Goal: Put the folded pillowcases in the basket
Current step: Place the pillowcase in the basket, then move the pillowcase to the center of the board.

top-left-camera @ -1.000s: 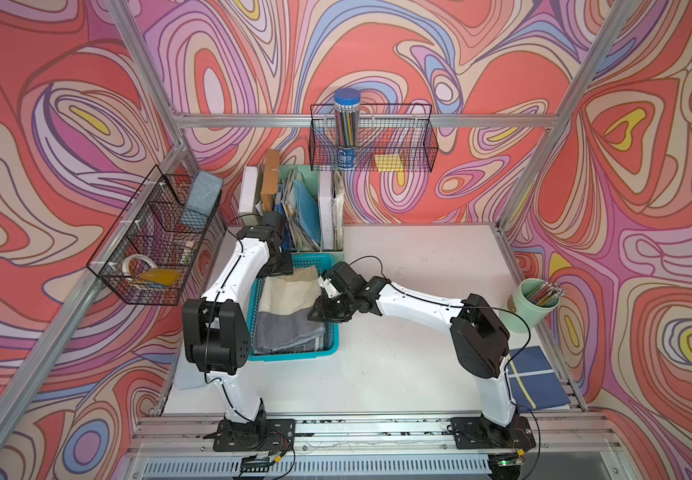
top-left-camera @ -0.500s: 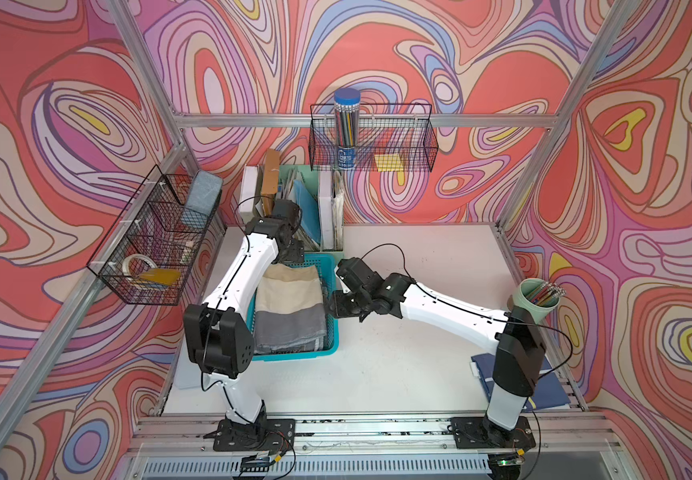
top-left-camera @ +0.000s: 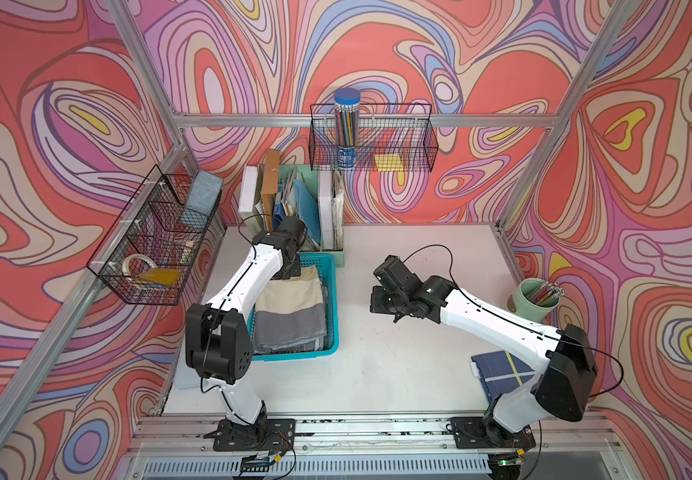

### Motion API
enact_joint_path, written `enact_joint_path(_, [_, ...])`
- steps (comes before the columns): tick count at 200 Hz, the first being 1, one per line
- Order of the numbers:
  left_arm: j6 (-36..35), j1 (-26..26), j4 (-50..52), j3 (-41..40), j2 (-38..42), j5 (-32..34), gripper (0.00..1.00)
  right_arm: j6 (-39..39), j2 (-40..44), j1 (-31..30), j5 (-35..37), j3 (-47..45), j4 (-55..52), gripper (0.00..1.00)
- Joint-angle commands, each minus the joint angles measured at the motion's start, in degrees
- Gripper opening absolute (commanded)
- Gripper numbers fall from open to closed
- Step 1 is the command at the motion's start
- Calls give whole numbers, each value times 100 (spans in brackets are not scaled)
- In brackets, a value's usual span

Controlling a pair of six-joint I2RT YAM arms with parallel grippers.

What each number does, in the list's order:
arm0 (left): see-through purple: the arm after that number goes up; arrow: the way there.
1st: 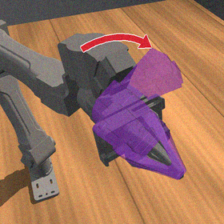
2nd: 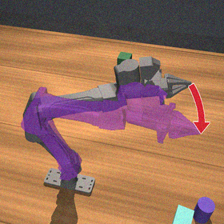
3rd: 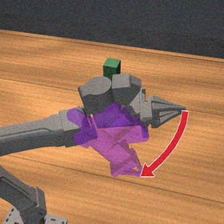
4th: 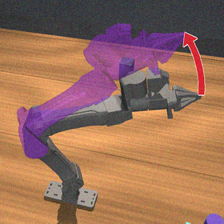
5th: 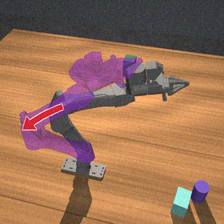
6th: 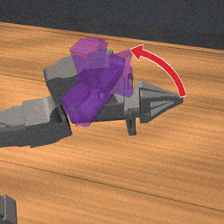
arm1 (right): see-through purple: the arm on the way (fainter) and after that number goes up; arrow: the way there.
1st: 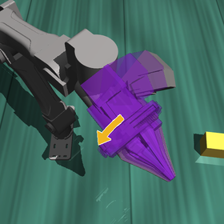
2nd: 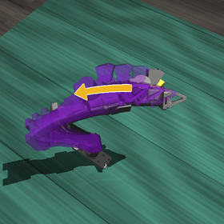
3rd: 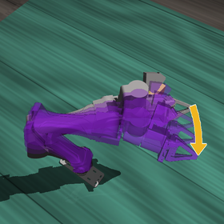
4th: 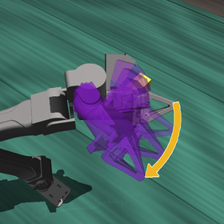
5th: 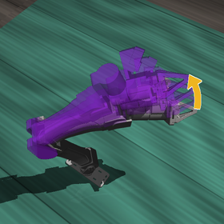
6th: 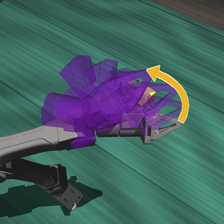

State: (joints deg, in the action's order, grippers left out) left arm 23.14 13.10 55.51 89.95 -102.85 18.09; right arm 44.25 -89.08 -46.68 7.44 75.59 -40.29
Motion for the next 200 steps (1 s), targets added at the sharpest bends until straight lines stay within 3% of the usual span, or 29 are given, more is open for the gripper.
enact_joint_path(1, [447,-27,-13,-179,-418,-136,0,63,201,-11,211,-143,-84,0])
enact_joint_path(56, [859,-10,-581,-1041,-719,-1178,0,545,597,315,631,-554,-915,0])
enact_joint_path(76, [878,-1,-727,-1142,-751,-1324,0,1424,958,614,939,-1177,-1378,0])
enact_joint_path(100, [848,51,-1125,-1424,-61,-1302,0,2808,2003,625,1740,-2208,-1591,0])
enact_joint_path(120, [635,145,-1233,-1439,534,-1187,11,2696,2897,641,1771,-2958,-882,0])
enact_joint_path(133, [560,192,-1079,-1285,756,-1062,25,2626,2818,699,1729,-2907,-990,0])
enact_joint_path(146, [494,247,-907,-1111,885,-1002,32,2683,2517,697,1809,-2705,-1357,0])
enact_joint_path(162, [434,367,-783,-983,1056,-924,46,3455,2241,695,2022,-2498,-2323,0])
enact_joint_path(168, [437,422,-751,-952,1125,-910,48,4102,2267,704,2115,-2524,-2805,0])
enact_joint_path(200, [395,989,-614,-733,1423,-922,50,6528,3409,701,2240,-3150,-3875,0])
